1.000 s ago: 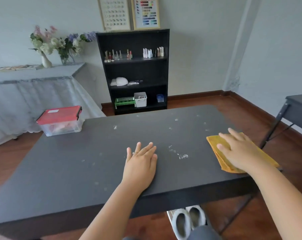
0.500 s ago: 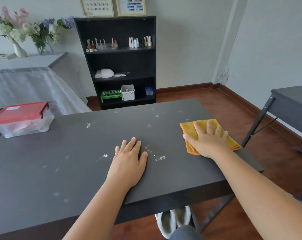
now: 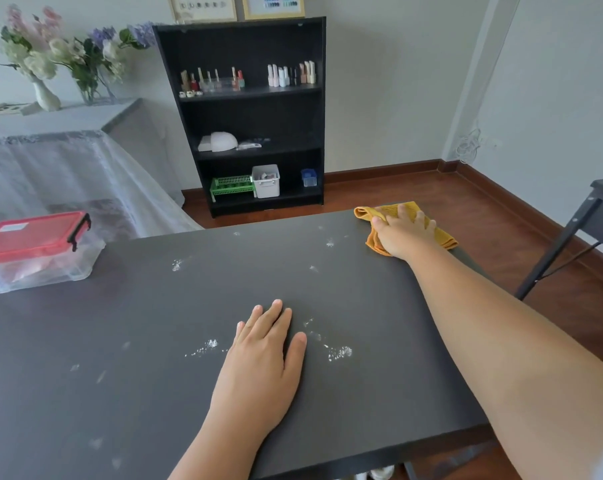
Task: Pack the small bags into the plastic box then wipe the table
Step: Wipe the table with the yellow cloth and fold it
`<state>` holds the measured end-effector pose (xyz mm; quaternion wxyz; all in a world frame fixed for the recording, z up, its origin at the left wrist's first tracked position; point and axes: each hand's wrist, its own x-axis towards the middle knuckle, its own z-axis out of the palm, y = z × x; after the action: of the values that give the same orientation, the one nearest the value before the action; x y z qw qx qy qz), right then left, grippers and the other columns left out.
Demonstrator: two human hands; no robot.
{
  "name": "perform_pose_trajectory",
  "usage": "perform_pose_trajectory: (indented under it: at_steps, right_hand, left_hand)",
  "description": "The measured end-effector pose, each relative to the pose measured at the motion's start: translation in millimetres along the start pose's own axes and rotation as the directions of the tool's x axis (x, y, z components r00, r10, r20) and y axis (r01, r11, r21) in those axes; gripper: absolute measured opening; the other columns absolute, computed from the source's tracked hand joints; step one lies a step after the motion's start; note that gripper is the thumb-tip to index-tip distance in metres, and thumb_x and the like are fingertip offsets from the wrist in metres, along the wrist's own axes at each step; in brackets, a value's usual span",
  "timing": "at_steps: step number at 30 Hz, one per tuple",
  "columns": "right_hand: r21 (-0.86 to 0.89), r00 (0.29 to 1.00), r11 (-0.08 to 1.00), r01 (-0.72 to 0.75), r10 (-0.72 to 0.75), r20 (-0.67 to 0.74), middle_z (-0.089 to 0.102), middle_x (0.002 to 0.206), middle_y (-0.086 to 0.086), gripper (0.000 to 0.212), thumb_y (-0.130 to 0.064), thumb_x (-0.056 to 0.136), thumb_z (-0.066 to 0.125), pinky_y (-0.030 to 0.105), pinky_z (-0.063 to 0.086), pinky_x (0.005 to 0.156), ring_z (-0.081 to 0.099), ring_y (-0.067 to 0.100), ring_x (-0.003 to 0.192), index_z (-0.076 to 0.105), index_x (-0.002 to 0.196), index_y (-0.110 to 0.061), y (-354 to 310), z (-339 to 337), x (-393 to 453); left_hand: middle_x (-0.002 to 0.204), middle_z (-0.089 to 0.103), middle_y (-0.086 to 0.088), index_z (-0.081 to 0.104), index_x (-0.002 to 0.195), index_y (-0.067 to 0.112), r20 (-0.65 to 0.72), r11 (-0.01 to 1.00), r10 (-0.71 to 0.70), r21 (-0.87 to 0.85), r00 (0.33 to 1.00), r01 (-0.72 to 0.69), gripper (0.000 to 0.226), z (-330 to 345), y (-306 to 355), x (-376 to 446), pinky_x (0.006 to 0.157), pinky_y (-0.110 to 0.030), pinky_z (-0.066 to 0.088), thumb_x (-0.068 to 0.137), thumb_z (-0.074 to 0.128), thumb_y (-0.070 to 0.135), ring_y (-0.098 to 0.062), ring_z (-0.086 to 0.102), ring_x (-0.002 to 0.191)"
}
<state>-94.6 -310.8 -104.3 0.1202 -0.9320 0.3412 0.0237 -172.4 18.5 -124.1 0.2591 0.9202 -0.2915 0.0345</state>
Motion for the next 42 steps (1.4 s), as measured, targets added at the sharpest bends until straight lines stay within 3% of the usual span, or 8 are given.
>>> perform_pose_trajectory:
  at_steps: [7, 12, 18, 23, 29, 34, 37, 42]
  right_hand:
    - [0.055, 0.957, 0.961, 0.272, -0.276, 0.089, 0.000, 0.162, -0.002, 0.063, -0.056, 0.096, 0.010, 0.049, -0.003, 0.115, -0.005, 0.029, 0.147, 0.018, 0.151, -0.027, -74.4, 6.9, -12.2]
    - [0.064, 0.839, 0.860, 0.506, -0.508, 0.194, 0.000, 0.162, -0.003, 0.058, -0.053, 0.099, 0.017, 0.046, -0.003, 0.115, -0.006, 0.026, 0.147, 0.013, 0.152, -0.030, -107.0, 17.8, -40.0]
    - [-0.026, 0.663, 0.671, 0.741, -0.725, 0.188, 0.000, 0.159, -0.020, 0.044, -0.059, 0.095, 0.019, 0.041, -0.005, 0.116, -0.004, 0.011, 0.146, 0.018, 0.138, -0.063, -67.3, 25.7, -64.0]
    - [-0.020, 0.736, 0.743, 0.669, -0.659, 0.158, -0.002, 0.158, -0.022, 0.039, -0.055, 0.098, 0.022, 0.039, -0.003, 0.116, -0.004, 0.009, 0.147, 0.005, 0.129, -0.073, -13.8, 12.4, -73.3]
    - [-0.016, 0.928, 0.929, 0.368, -0.367, 0.064, 0.004, 0.160, -0.015, 0.044, -0.048, 0.100, 0.021, 0.046, 0.001, 0.116, 0.001, 0.015, 0.148, 0.019, 0.144, -0.053, 63.7, -0.8, -88.3]
    - [0.163, 0.999, 0.986, 0.043, -0.040, -0.025, 0.015, 0.161, -0.003, 0.059, -0.052, 0.097, 0.020, 0.044, 0.002, 0.116, 0.008, 0.024, 0.147, 0.019, 0.151, -0.030, 59.8, 10.8, -116.4]
    - [0.231, 0.999, 0.972, 0.050, -0.053, 0.005, 0.019, 0.160, -0.002, 0.059, -0.050, 0.097, 0.018, 0.047, 0.005, 0.116, 0.012, 0.025, 0.146, 0.027, 0.150, -0.024, 24.7, 8.0, -123.5]
    - [0.301, 0.959, 0.928, 0.221, -0.263, 0.105, 0.019, 0.159, 0.006, 0.058, -0.054, 0.096, 0.023, 0.045, 0.009, 0.114, 0.014, 0.030, 0.145, 0.029, 0.148, -0.030, -53.7, 18.2, -154.4]
  left_hand:
    - [0.153, 0.026, 0.016, 0.039, 0.142, 0.025, -0.040, 0.997, -0.015, -0.079, 0.999, 0.012, 0.051, 0.6, -1.0, 0.5, 0.112, -0.021, -0.001, 0.097, 0.029, 0.046, -0.007, 0.008, 0.145]
    - [0.153, 0.021, 0.018, 0.030, 0.147, 0.023, -0.083, 0.992, -0.018, -0.129, 0.996, 0.008, 0.058, -2.7, -1.1, -0.2, 0.109, -0.015, -0.001, 0.096, 0.028, 0.049, -0.006, 0.000, 0.145]
    - [0.154, 0.019, 0.020, 0.028, 0.149, 0.024, -0.116, 0.979, -0.031, -0.204, 0.993, 0.007, 0.059, -11.0, 1.9, -2.2, 0.111, -0.018, 0.004, 0.095, 0.029, 0.050, -0.004, -0.003, 0.144]
    - [0.155, 0.024, 0.014, 0.031, 0.148, 0.023, -0.099, 0.985, -0.015, -0.172, 0.995, -0.002, 0.058, -12.6, 3.2, -6.7, 0.111, -0.020, 0.008, 0.096, 0.029, 0.049, -0.010, 0.000, 0.146]
    - [0.155, 0.027, 0.011, 0.033, 0.147, 0.021, -0.099, 0.982, -0.015, -0.191, 0.995, -0.004, 0.055, -15.3, 5.3, -10.7, 0.117, -0.032, 0.012, 0.097, 0.031, 0.045, -0.012, 0.001, 0.146]
    - [0.153, 0.028, 0.015, 0.037, 0.145, 0.022, -0.127, 0.973, 0.030, -0.222, 0.991, -0.058, 0.056, -24.0, 3.8, -30.5, 0.118, -0.037, 0.011, 0.096, 0.030, 0.048, -0.010, 0.001, 0.146]
    - [0.152, 0.029, 0.014, 0.038, 0.145, 0.020, -0.115, 0.984, 0.089, -0.143, 0.989, -0.105, 0.061, -27.1, -0.9, -46.2, 0.118, -0.035, 0.004, 0.094, 0.025, 0.052, -0.015, 0.002, 0.146]
    - [0.156, 0.025, 0.007, 0.031, 0.148, 0.017, -0.048, 0.998, 0.037, -0.049, 0.998, -0.040, 0.056, -28.3, -11.6, -55.7, 0.115, -0.034, -0.001, 0.098, 0.029, 0.044, -0.022, 0.000, 0.147]
